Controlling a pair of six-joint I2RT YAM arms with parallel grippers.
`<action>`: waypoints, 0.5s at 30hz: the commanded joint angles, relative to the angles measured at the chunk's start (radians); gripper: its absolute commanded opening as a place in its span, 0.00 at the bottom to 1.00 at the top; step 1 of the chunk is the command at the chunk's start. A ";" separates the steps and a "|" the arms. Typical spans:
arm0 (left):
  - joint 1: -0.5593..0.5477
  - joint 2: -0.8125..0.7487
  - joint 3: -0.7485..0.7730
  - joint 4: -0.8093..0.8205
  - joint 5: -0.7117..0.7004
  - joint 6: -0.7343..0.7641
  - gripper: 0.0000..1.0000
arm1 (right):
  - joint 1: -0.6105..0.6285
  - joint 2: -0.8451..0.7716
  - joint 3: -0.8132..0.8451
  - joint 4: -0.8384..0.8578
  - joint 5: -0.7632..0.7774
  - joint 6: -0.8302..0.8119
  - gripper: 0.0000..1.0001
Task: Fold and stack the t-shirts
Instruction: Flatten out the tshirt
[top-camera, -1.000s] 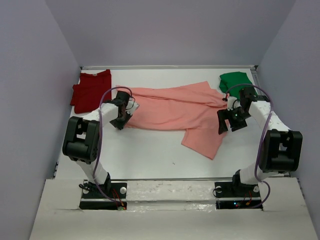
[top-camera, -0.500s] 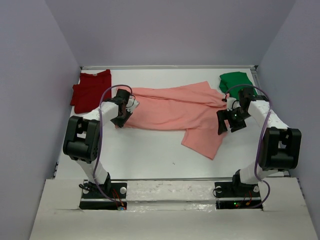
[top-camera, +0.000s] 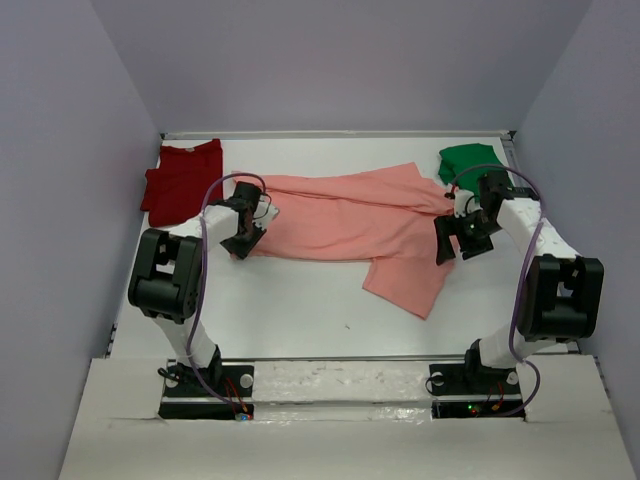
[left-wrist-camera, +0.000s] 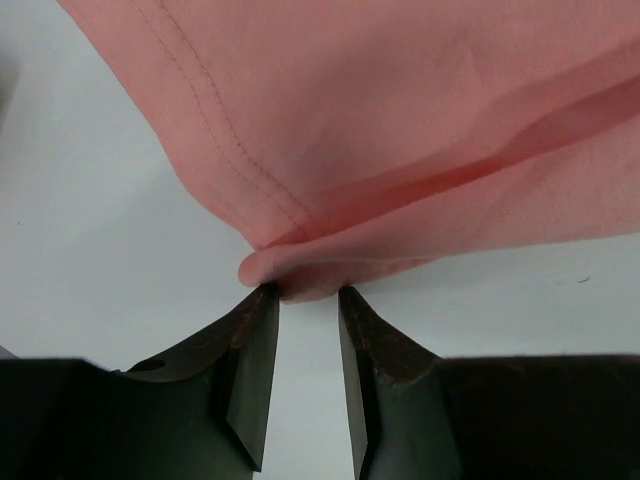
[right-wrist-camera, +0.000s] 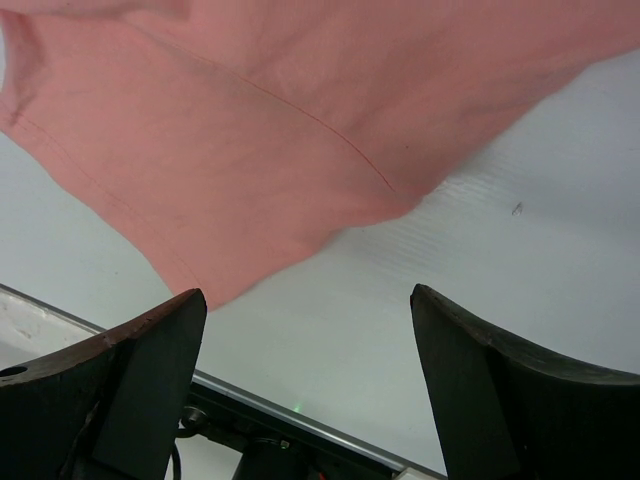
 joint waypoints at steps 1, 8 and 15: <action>0.004 0.012 -0.013 0.008 0.007 0.010 0.42 | -0.006 -0.016 0.048 -0.012 0.004 0.009 0.88; 0.004 0.026 -0.017 0.019 0.004 0.009 0.31 | -0.006 -0.031 0.057 -0.022 0.012 0.008 0.89; 0.004 0.027 -0.014 0.016 -0.001 0.006 0.00 | -0.006 -0.030 0.042 -0.019 0.013 0.003 0.89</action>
